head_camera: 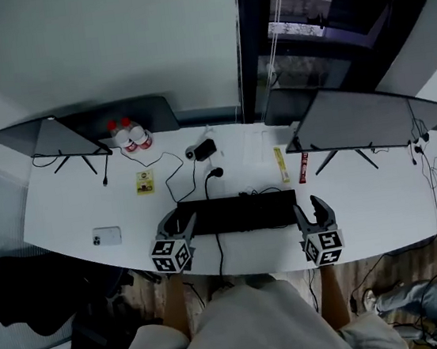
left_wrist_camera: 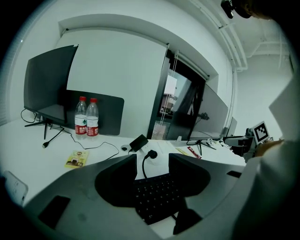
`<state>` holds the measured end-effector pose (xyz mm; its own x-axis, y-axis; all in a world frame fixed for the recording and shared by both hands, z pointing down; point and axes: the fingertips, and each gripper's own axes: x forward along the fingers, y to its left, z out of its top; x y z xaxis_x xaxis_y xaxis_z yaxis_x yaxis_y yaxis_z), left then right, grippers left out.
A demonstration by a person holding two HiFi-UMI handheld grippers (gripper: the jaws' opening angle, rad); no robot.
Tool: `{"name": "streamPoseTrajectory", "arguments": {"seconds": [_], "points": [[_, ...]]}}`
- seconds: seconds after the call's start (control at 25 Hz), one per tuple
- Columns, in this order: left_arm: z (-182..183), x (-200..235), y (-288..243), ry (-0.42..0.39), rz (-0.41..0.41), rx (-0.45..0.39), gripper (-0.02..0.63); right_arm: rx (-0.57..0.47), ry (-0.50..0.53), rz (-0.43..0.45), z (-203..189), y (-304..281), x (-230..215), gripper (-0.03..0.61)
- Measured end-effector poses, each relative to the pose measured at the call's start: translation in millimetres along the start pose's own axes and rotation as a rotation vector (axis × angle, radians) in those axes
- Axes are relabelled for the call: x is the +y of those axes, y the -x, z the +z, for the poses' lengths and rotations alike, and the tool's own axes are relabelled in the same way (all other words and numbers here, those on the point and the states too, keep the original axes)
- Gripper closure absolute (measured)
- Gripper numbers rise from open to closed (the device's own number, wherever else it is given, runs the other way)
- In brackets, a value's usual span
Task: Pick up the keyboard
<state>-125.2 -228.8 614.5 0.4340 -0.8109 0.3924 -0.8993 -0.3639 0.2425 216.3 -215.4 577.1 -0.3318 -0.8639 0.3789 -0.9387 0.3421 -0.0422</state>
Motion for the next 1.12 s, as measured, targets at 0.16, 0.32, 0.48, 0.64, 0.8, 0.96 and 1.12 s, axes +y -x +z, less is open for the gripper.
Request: {"name": "streamPoseTrajectory", "arguments": {"seconds": [0.16, 0.32, 0.48, 0.64, 0.8, 0.96, 1.12], "points": [[-2, 2, -8, 0.008, 0.037, 0.012, 0.402, 0.018, -0.013, 0.028, -7, -14, -10, 0.361], [-6, 4, -11, 0.009, 0.067, 0.032, 0.402, 0.039, -0.028, 0.061, -16, -25, -13, 0.359], [-12, 7, -12, 0.01, 0.084, 0.055, 0.402, 0.058, -0.041, 0.076, -24, -33, -15, 0.357], [-19, 13, -12, 0.013, 0.093, 0.08, 0.4, 0.082, -0.051, 0.08, -35, -37, -16, 0.353], [-26, 18, -13, 0.011, 0.097, 0.103, 0.4, 0.099, -0.046, 0.083, -40, -40, -13, 0.353], [-30, 26, -17, 0.016, 0.092, 0.115, 0.4, 0.115, -0.041, 0.084, -42, -46, -7, 0.354], [-36, 36, -27, 0.027, 0.068, 0.133, 0.399, 0.127, -0.035, 0.061, -40, -51, -2, 0.354]]}}
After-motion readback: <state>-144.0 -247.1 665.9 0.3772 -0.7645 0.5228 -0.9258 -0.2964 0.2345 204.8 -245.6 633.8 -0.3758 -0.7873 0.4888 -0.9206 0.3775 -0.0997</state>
